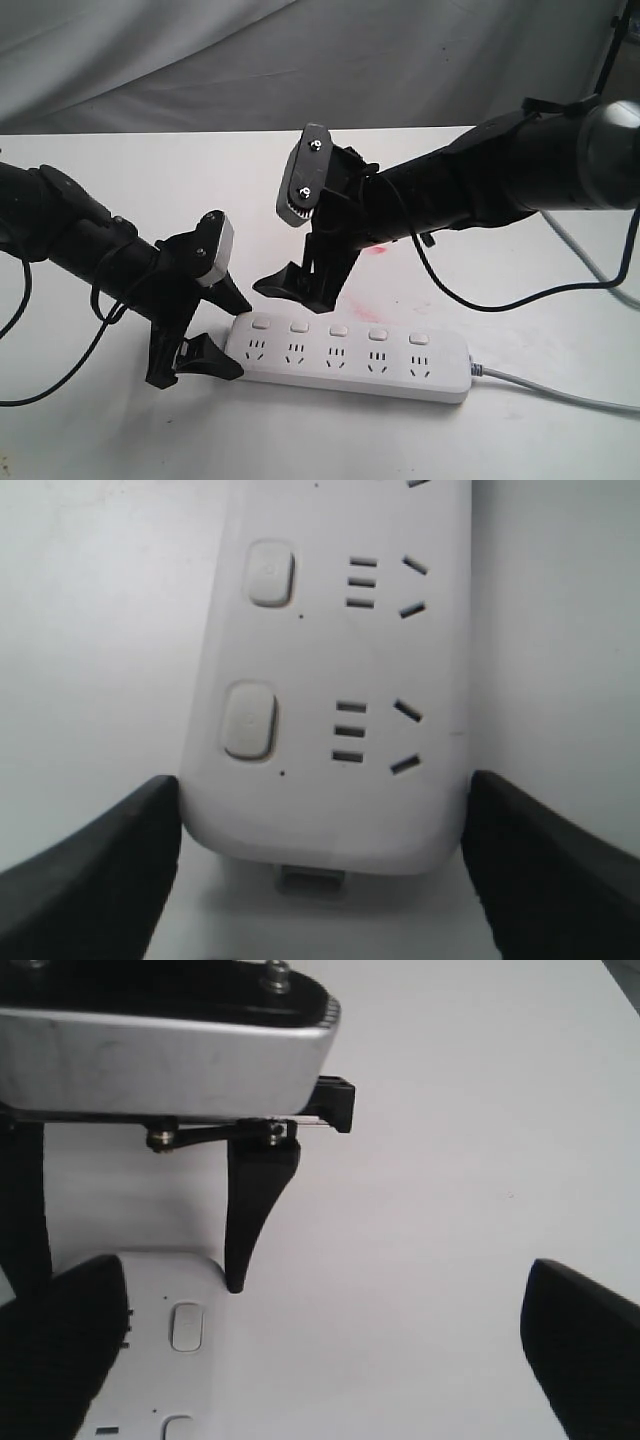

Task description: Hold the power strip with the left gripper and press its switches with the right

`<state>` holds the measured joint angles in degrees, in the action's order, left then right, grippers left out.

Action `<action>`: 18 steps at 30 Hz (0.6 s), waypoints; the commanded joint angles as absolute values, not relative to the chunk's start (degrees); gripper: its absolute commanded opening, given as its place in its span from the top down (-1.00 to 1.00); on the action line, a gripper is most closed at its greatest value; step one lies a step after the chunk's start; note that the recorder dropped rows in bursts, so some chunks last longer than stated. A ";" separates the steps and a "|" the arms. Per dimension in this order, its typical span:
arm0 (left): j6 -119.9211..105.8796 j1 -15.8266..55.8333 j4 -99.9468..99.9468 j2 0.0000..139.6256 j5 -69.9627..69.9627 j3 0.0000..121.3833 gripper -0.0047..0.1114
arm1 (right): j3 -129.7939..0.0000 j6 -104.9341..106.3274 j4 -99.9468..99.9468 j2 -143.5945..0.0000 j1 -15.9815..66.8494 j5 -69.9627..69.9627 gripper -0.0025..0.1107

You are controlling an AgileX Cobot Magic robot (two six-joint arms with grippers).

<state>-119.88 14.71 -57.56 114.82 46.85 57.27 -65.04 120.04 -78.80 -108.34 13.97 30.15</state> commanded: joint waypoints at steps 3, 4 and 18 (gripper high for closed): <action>-119.93 14.95 -58.23 114.71 46.26 57.61 0.92 | -64.75 120.32 -79.38 -108.18 14.12 31.91 -0.78; -119.93 14.95 -58.23 114.71 46.26 57.61 0.92 | -64.75 120.43 -79.38 -108.18 14.12 31.90 -0.78; -119.93 14.95 -58.23 114.71 46.26 57.61 0.92 | -65.49 122.78 -80.08 -112.00 14.12 29.49 -0.78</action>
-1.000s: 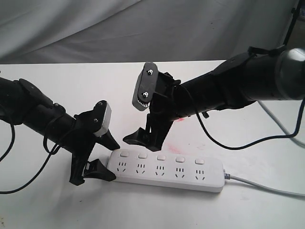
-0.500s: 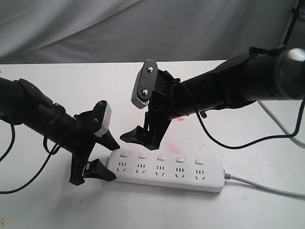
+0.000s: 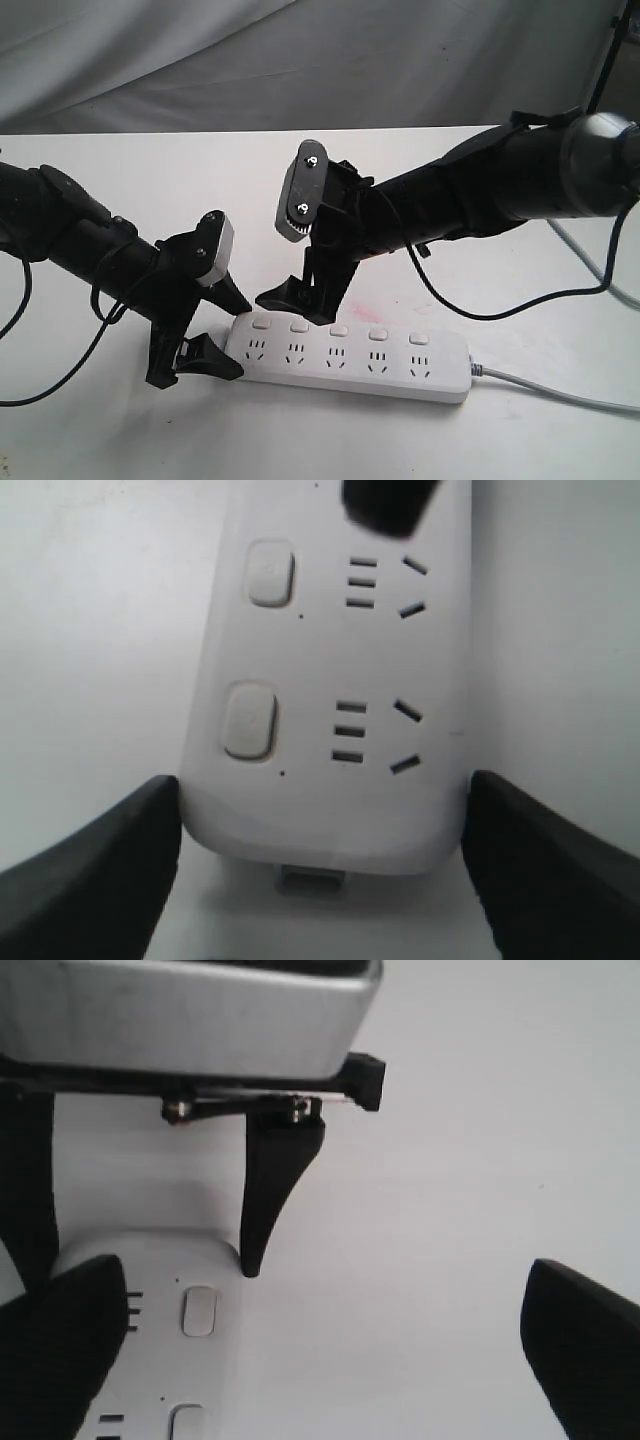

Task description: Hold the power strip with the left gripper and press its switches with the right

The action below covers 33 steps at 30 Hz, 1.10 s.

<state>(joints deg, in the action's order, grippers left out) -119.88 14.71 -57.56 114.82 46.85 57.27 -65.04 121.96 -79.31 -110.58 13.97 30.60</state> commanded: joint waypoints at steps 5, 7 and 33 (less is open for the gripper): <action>-119.93 14.95 -58.23 114.71 46.36 57.61 0.92 | -67.26 122.52 -80.08 -114.31 14.22 28.59 -0.78; -119.93 14.95 -58.23 114.71 46.36 57.61 0.92 | -67.44 122.26 -80.23 -114.67 14.22 27.98 -0.78; -119.93 14.95 -58.23 114.71 46.36 57.61 0.92 | -70.66 120.98 -79.88 -119.54 16.17 26.77 -0.78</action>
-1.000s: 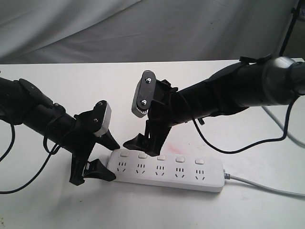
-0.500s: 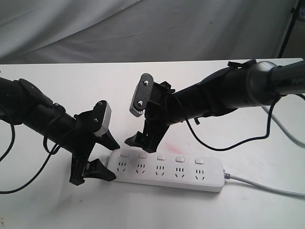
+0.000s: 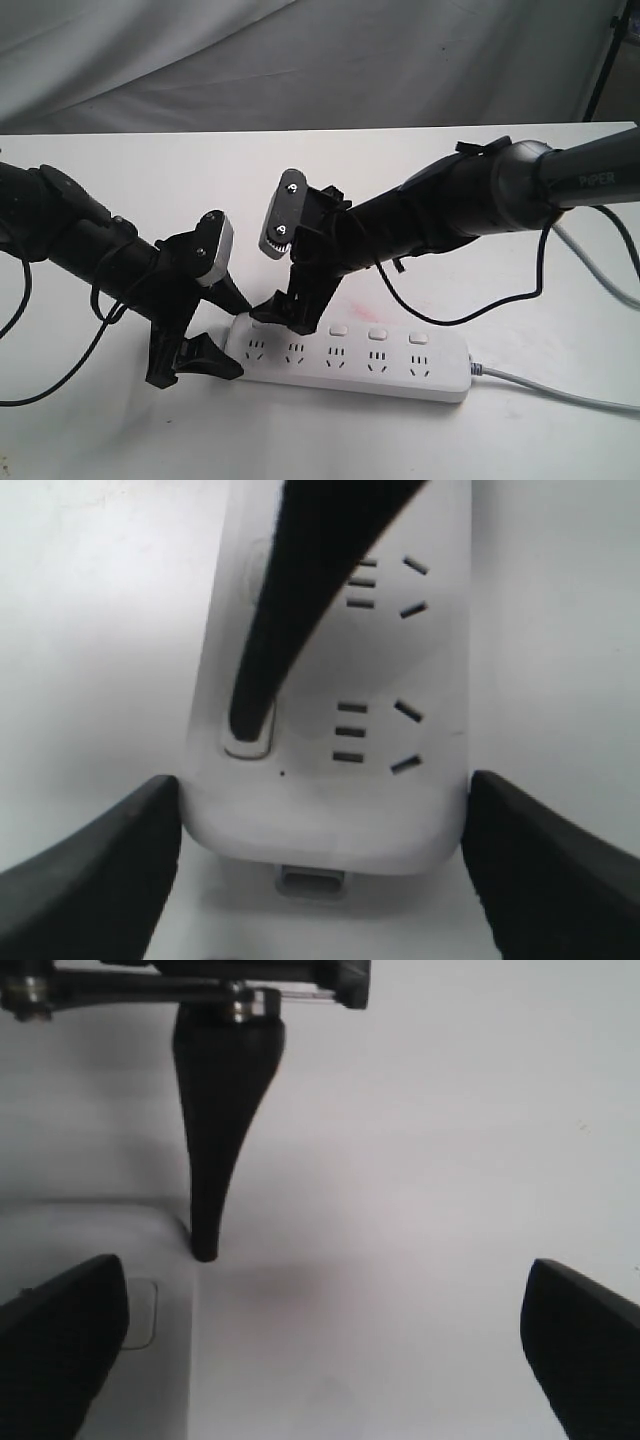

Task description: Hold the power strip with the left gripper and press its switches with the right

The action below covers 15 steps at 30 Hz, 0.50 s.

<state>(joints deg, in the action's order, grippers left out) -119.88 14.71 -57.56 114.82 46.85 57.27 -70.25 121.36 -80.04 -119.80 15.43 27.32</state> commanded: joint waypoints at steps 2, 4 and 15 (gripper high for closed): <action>-119.93 14.95 -58.23 114.71 46.26 57.61 0.92 | -70.70 120.98 -79.88 -119.54 16.19 26.28 -0.78; -119.93 14.95 -58.23 114.71 46.26 57.61 0.92 | -70.70 120.98 -79.88 -119.54 16.19 25.50 -0.78; -119.93 14.95 -58.23 114.71 46.26 57.61 0.92 | -70.79 121.42 -79.88 -121.19 16.28 24.57 -0.78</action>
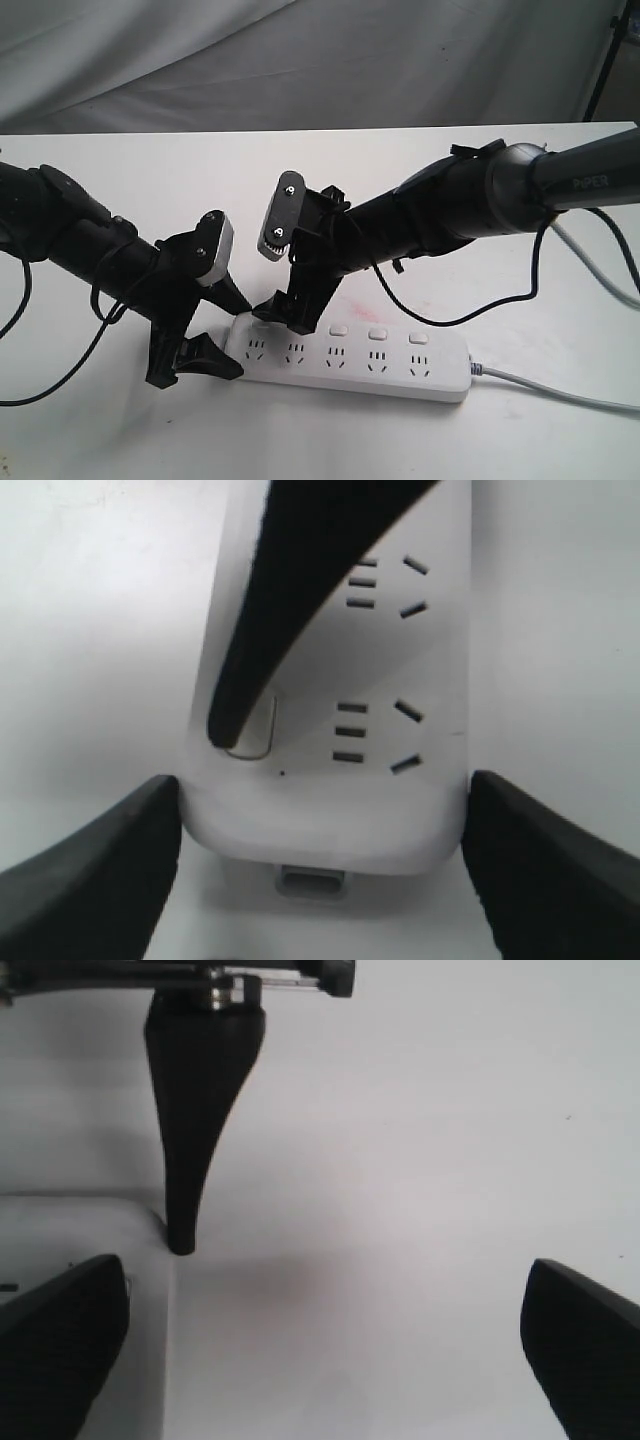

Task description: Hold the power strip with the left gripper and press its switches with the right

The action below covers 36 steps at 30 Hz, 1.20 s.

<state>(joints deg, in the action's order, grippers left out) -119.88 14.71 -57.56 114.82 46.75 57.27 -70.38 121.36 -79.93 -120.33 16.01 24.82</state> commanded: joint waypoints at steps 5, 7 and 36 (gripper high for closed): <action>-119.93 14.95 -58.23 114.71 46.26 57.61 0.92 | -70.79 121.43 -79.88 -121.17 16.28 24.42 -0.78; -119.93 14.95 -58.23 114.71 46.26 57.61 0.92 | -70.79 121.43 -79.88 -121.27 16.28 24.43 -0.78; -119.93 14.95 -58.23 114.71 46.26 57.61 0.92 | -70.79 118.07 -67.61 -123.53 17.81 18.56 -0.78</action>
<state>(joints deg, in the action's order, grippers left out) -119.88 14.71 -57.56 114.82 46.63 57.27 -71.76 116.61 -73.65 -121.33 17.80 20.73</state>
